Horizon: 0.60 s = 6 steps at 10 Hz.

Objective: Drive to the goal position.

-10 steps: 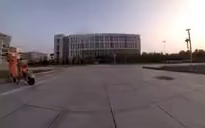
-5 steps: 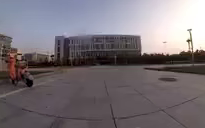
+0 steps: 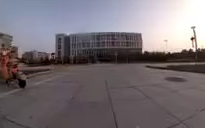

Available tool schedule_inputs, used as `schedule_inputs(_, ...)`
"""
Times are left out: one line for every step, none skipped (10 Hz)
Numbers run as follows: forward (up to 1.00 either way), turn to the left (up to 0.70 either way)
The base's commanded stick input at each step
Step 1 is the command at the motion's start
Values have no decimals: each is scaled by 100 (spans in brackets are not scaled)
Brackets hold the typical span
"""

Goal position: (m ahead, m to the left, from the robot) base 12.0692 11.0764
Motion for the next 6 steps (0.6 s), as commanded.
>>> schedule_inputs(70, 0)
schedule_inputs(70, 0)
schedule_inputs(70, 0)
schedule_inputs(70, 0)
schedule_inputs(70, 0)
schedule_inputs(70, 0)
